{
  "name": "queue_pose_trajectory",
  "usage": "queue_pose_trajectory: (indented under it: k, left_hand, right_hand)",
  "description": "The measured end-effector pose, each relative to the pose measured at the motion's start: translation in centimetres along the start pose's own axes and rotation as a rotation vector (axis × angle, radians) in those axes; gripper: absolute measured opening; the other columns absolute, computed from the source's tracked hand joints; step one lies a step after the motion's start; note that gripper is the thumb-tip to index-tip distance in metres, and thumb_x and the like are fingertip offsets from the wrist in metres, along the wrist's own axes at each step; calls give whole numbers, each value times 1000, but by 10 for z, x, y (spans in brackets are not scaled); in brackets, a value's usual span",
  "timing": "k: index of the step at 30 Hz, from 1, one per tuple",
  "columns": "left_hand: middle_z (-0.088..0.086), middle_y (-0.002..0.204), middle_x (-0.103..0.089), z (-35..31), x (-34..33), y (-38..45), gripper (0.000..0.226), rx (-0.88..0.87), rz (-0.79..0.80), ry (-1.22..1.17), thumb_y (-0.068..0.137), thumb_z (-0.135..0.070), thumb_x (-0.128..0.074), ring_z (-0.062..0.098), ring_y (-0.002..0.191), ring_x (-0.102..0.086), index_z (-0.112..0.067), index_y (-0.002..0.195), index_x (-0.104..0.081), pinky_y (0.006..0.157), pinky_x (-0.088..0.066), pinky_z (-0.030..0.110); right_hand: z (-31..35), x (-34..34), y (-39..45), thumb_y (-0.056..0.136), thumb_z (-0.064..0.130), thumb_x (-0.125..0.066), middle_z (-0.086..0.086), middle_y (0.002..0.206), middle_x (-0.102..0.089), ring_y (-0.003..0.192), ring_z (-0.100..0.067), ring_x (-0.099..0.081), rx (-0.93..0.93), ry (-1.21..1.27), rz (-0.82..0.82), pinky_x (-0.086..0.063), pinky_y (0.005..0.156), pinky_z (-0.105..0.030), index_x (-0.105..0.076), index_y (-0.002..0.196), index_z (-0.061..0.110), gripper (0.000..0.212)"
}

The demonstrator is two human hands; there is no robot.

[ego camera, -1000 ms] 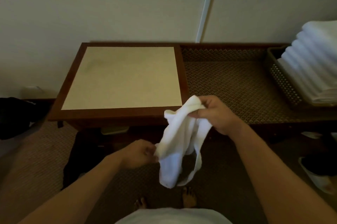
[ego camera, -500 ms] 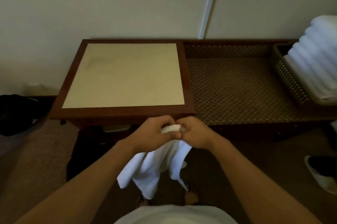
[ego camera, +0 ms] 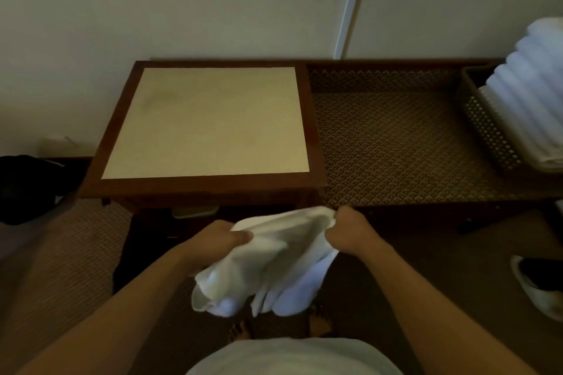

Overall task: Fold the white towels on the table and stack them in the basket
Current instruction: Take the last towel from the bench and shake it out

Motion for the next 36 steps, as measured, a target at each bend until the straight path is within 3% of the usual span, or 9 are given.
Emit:
queue_pose_trajectory:
  k: [3,7,10,15,18,22,25,31,36]
  left_hand:
    - [22,107,-73,-12,-8,-2,27,70,6,-62,102,-27,-58,38,98,-71,-6,109,-73,90,-56,52]
    - [20,104,-71,-26,-11,-7,22,79,-102,-413,102,-28,-62,34,93,-70,-6,104,-69,72,-56,43]
    - [23,106,-72,-28,-12,-3,26,41,-199,-536,98,-27,-68,36,96,-71,-2,105,-70,86,-59,53]
    - [4,123,-61,-44,-21,-4,60,-105,-344,-340,97,-30,-69,26,102,-69,-25,149,-39,74,-61,38]
    - [1,112,-66,-57,-33,-9,20,-201,-281,-335,103,-15,-57,19,93,-70,-21,121,-63,65,-57,25]
    - [12,108,-72,-60,-43,-12,28,-279,-151,-489,94,9,-52,25,96,-73,-5,103,-74,76,-62,33]
    - [2,111,-76,-65,-43,-14,38,-449,-125,-281,87,12,-65,16,106,-72,-16,111,-75,92,-59,33]
    - [-19,95,-59,-69,-39,-17,19,-634,-262,304,96,-13,-63,0,90,-56,-22,106,-76,82,-43,18]
    - [-4,90,-52,-78,-52,-30,19,-775,-217,424,97,-28,-49,10,82,-47,-16,87,-60,74,-43,33]
  right_hand:
    - [16,-11,-5,91,10,-61,-5,85,-58,76,-16,-58,76,0,37,-44,56,-24,-57,82,12,10]
    - [45,9,-16,89,10,-73,-7,94,-72,83,-21,-66,205,522,43,-52,62,-31,-75,86,19,9]
    - [49,18,-20,93,11,-68,-3,103,-69,96,-19,-67,297,550,-21,-57,82,-37,-75,93,24,14]
    - [44,-12,-27,91,9,-70,7,106,-67,98,-8,-66,374,441,-8,-58,86,-31,-69,108,29,26]
    - [35,-26,-26,84,3,-80,0,106,-72,97,-13,-71,278,698,-61,-62,84,-36,-68,107,28,35]
    - [23,-40,-23,86,-1,-76,-17,103,-76,96,-32,-74,43,1174,-50,-62,81,-48,-71,107,6,23]
    - [20,-44,-26,93,5,-69,-21,102,-74,92,-33,-72,-105,1397,-11,-62,70,-41,-72,107,-1,15]
    - [3,-27,-22,91,28,-76,-15,81,-75,85,-35,-73,-96,1143,-306,-62,79,-50,-73,72,13,25]
    - [-2,-27,-22,93,23,-75,-13,77,-72,74,-29,-67,-133,1146,-331,-58,71,-50,-73,75,15,19]
Point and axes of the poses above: each hand's wrist, its own y-axis towards the middle knuckle, its own x-axis out of the back of the hand, z = x × y, the point moved 8 cm from there along y, towards the middle knuckle
